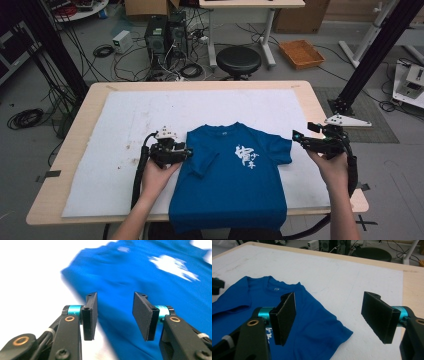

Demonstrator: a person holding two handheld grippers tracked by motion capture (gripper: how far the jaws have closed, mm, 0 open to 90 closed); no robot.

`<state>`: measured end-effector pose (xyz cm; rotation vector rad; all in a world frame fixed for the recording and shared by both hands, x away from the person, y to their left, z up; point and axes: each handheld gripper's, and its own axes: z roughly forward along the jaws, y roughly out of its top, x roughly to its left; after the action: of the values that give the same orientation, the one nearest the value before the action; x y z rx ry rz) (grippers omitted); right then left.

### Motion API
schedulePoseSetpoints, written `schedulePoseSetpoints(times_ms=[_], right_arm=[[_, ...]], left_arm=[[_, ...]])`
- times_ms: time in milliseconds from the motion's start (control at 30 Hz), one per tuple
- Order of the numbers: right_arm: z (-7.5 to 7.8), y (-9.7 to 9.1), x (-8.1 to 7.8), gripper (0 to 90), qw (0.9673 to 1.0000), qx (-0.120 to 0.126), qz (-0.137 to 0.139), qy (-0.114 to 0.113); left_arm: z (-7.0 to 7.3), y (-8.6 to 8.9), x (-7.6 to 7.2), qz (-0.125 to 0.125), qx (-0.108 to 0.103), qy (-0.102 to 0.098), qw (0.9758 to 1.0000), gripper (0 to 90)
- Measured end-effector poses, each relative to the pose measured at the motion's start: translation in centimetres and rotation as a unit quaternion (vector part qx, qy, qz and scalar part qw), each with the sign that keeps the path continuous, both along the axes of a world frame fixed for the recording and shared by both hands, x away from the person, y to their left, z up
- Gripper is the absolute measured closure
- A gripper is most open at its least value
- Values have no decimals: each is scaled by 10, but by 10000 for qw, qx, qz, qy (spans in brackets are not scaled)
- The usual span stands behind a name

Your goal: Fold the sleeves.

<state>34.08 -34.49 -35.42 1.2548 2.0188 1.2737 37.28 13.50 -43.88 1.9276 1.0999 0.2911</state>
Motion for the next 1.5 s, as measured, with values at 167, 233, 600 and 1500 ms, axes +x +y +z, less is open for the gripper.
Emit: schedulePoseSetpoints(times_ms=[167,233,600,1500], right_arm=[[-6,-3,2,341,9999,42,-151,52],[-10,-4,4,372,9997,59,-207,129],[-48,-8,31,576,9933,196,-622,955],[-22,160,15,872,9910,-1192,428,432]], left_arm=[[-7,-5,10,179,494,7,9986,816],[-5,2,9,308,375,-12,9988,811],[21,50,-10,738,-278,-613,9950,457],[14,102,-24,699,-793,-530,9930,457]])
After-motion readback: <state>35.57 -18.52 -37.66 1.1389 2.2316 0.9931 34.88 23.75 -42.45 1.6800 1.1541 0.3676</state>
